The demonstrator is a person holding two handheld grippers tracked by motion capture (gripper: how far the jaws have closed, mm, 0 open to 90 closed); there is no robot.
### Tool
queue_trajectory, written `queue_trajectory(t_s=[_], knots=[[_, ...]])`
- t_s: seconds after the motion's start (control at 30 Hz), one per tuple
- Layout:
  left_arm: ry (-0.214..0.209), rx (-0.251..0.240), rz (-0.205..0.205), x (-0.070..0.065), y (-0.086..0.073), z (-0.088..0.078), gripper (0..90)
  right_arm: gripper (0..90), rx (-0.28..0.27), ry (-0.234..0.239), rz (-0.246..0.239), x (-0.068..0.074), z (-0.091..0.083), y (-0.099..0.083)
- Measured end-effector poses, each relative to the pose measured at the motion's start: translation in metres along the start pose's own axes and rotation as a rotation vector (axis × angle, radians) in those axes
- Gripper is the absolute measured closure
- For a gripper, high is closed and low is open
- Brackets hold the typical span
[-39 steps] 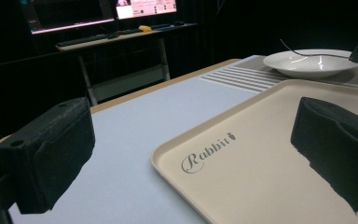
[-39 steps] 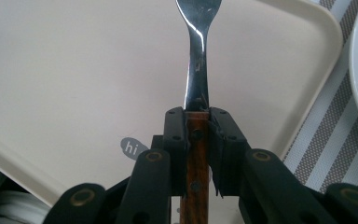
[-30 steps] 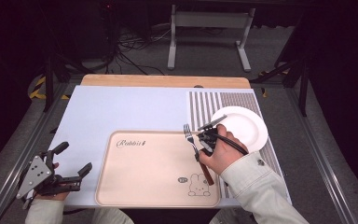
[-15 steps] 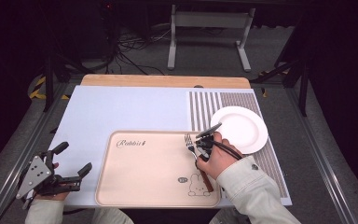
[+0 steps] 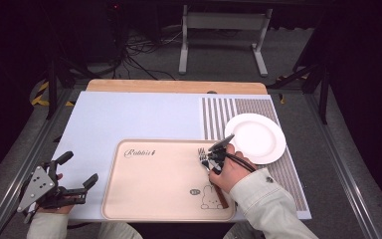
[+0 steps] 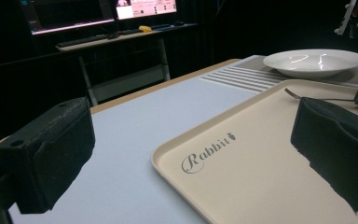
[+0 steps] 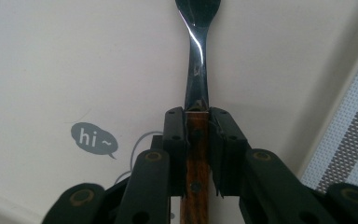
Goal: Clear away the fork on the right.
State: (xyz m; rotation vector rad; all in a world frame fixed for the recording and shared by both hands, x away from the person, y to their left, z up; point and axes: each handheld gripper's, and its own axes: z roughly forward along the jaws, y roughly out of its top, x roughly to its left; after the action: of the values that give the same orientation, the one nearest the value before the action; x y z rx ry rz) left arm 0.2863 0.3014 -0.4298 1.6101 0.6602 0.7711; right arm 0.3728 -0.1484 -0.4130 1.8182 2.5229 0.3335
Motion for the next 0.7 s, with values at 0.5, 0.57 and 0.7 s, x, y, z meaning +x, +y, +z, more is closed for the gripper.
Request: queue_trajectory(t_s=[0.5, 0.57, 0.7], knots=[[0.000, 0.000, 0.001, 0.0000, 0.0000, 0.0000, 0.4, 55.0, -0.069, 0.036, -0.066, -0.0001, -0.0046, 0.0010], [0.000, 0.000, 0.001, 0.0001, 0.0000, 0.0000, 0.4, 45.2, -0.111, 0.050, -0.087, -0.0001, -0.0058, 0.0014], [-0.001, 0.000, -0.001, -0.0001, 0.0000, 0.0002, 0.4, 19.9, -0.268, 0.073, -0.234, 0.0003, -0.0073, 0.0047]])
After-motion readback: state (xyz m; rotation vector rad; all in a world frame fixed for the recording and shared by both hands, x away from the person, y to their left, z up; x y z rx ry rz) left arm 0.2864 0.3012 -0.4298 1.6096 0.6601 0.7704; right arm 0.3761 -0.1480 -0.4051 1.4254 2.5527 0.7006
